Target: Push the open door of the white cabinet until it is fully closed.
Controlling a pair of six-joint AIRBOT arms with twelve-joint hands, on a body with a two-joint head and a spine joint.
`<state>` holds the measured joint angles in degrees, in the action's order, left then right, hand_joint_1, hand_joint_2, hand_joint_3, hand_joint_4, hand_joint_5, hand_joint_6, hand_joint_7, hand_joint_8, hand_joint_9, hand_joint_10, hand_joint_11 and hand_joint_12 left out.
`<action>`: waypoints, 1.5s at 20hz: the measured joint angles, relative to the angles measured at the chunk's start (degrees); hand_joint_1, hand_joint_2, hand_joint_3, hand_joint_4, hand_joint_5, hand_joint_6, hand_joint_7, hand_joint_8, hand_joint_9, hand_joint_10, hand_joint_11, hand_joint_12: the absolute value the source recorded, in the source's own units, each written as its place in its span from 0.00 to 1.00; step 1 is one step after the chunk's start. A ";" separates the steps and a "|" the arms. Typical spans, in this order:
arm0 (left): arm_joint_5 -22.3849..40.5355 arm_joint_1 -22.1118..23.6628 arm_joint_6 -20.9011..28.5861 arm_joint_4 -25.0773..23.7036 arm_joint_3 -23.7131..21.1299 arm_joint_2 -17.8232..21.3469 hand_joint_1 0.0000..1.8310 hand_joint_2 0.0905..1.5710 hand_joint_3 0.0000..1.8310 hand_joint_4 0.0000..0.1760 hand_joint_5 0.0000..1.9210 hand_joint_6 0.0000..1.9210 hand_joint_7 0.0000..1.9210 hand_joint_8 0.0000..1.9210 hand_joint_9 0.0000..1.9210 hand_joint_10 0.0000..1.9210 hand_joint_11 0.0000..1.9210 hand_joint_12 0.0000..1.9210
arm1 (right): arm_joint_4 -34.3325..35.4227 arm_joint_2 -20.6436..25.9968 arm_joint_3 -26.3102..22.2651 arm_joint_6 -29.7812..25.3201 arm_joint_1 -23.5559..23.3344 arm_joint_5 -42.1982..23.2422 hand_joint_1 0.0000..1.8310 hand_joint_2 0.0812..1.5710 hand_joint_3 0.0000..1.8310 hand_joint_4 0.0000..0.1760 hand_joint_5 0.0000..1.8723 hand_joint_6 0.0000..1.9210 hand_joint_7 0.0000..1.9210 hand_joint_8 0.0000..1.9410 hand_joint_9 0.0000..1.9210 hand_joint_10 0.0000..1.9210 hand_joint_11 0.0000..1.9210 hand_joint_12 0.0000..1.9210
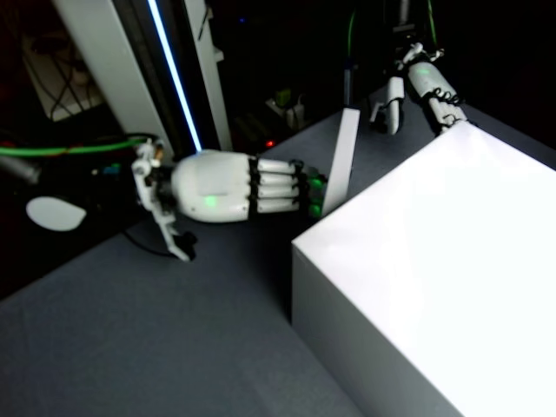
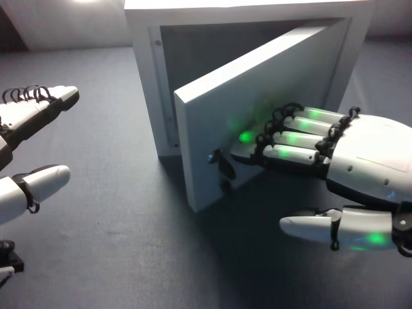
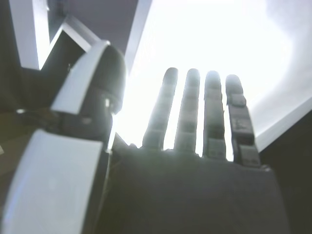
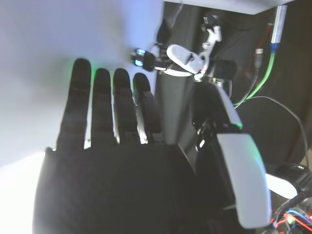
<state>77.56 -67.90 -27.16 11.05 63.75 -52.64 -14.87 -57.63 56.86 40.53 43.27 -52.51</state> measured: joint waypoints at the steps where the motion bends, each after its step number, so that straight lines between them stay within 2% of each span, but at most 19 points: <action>1: 0.02 -0.02 0.02 -0.02 0.00 0.00 0.20 0.91 0.00 0.00 0.00 0.00 0.00 0.00 0.00 0.00 0.00 0.00 | 0.02 -0.46 0.39 0.02 -0.24 0.11 0.14 0.84 0.00 0.00 0.09 0.00 0.10 0.00 0.04 0.14 0.00 0.57; 2: 0.04 -0.13 0.02 0.11 0.00 0.00 0.20 0.91 0.00 0.00 0.00 0.00 0.00 0.00 0.00 0.00 0.00 0.00 | 0.35 -0.83 0.55 0.11 -0.35 0.20 0.14 0.84 0.00 0.00 0.09 0.00 0.10 0.00 0.04 0.14 0.00 0.57; 3: 0.20 -0.17 0.00 0.35 0.00 0.00 0.18 0.91 0.00 0.00 0.00 0.00 0.00 0.00 0.00 0.00 0.00 0.00 | 0.50 -1.36 0.94 0.20 -0.85 0.55 0.14 0.84 0.00 0.00 0.04 0.00 0.08 0.00 0.03 0.11 0.00 0.52; 4: 0.31 -0.20 0.00 0.42 0.00 0.00 0.19 0.91 0.00 0.00 0.00 0.00 0.00 0.00 0.00 0.00 0.00 0.00 | 0.83 -1.90 1.36 0.37 -1.44 0.90 0.17 0.83 0.00 0.00 0.06 0.00 0.09 0.00 0.05 0.08 0.00 0.38; 5: 0.46 -0.20 0.02 0.37 0.00 0.00 0.19 0.91 0.00 0.00 0.00 0.00 0.00 0.00 0.00 0.00 0.00 0.00 | 1.22 -2.10 1.46 0.66 -1.62 1.07 0.17 0.83 0.00 0.00 0.06 0.00 0.09 0.00 0.05 0.08 0.00 0.38; 6: 0.48 -0.24 0.02 0.42 0.00 0.00 0.19 0.91 0.00 0.00 0.00 0.00 0.00 0.00 0.00 0.00 0.00 0.00 | 1.62 -2.43 1.86 0.98 -1.99 1.14 0.13 0.84 0.00 0.00 0.05 0.00 0.07 0.00 0.04 0.06 0.00 0.28; 7: 0.44 -0.24 0.02 0.57 0.00 0.00 0.18 0.91 0.00 0.00 0.00 0.00 0.00 0.00 0.00 0.00 0.00 0.00 | 2.08 -2.78 2.10 1.51 -2.03 1.42 0.05 0.86 0.00 0.00 0.02 0.00 0.01 0.00 0.02 0.03 0.00 0.18; 8: 0.46 -0.24 0.02 0.59 0.00 0.00 0.18 0.91 0.00 0.00 0.00 0.00 0.00 0.00 0.00 0.00 0.00 0.00 | 2.27 -3.08 2.36 1.51 -2.03 1.68 0.05 0.86 0.00 0.00 0.02 0.00 0.01 0.00 0.02 0.03 0.00 0.18; 9: 0.52 -0.24 0.02 0.57 0.00 0.00 0.18 0.91 0.00 0.00 0.00 0.00 0.00 0.00 0.00 0.00 0.00 0.00 | 2.47 -3.52 2.60 1.79 -2.49 2.84 0.01 0.87 0.00 0.00 0.00 0.00 0.00 0.00 0.00 0.00 0.00 0.06; 10: 0.52 -0.24 0.00 0.52 0.00 0.00 0.17 0.91 0.00 0.00 0.00 0.00 0.00 0.00 0.00 0.00 0.00 0.00 | 2.95 -3.89 2.84 2.51 -2.80 3.56 0.00 0.86 0.00 0.00 0.00 0.00 0.00 0.00 0.00 0.00 0.00 0.01; 14: 0.57 -0.24 0.02 0.72 0.00 0.00 0.18 0.91 0.00 0.00 0.00 0.00 0.00 0.00 0.00 0.00 0.00 0.00 | 5.14 -5.16 4.13 4.42 -4.22 4.94 0.00 0.85 0.00 0.00 0.00 0.00 0.00 0.00 0.00 0.00 0.00 0.00; 19: 0.92 -0.24 0.02 0.70 0.00 0.00 0.18 0.91 0.00 0.00 0.00 0.00 0.00 0.00 0.00 0.00 0.00 0.00 | 8.09 -6.32 5.07 7.39 -4.57 7.85 0.07 0.83 0.00 0.00 0.00 0.00 0.00 0.00 0.00 0.00 0.00 0.00; 24: 1.62 -0.92 0.02 1.16 -0.02 0.00 0.17 0.90 0.00 0.00 0.00 0.00 0.00 0.00 0.00 0.00 0.00 0.00 | 8.26 -6.23 4.44 7.56 -4.57 7.82 0.08 0.84 0.00 0.00 0.00 0.00 0.00 0.00 0.00 0.00 0.00 0.00; 25: 1.75 -1.18 0.04 1.70 -0.24 0.00 0.17 0.91 0.00 0.00 0.00 0.00 0.00 0.00 0.00 0.00 0.00 0.00 | 7.30 -4.68 2.73 7.54 -4.57 7.45 0.05 0.85 0.00 0.00 0.00 0.00 0.00 0.00 0.00 0.00 0.00 0.00; 30: 2.91 -2.08 0.22 2.62 -0.72 0.00 0.20 0.91 0.00 0.00 0.00 0.00 0.00 0.00 0.00 0.00 0.00 0.00 | 5.01 -1.03 -0.04 5.14 -3.93 2.60 0.04 0.83 0.00 0.00 0.00 0.00 0.00 0.00 0.00 0.00 0.00 0.00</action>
<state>80.47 -69.97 -26.94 13.67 63.02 -52.64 -9.87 -58.65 56.82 45.67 39.33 -49.91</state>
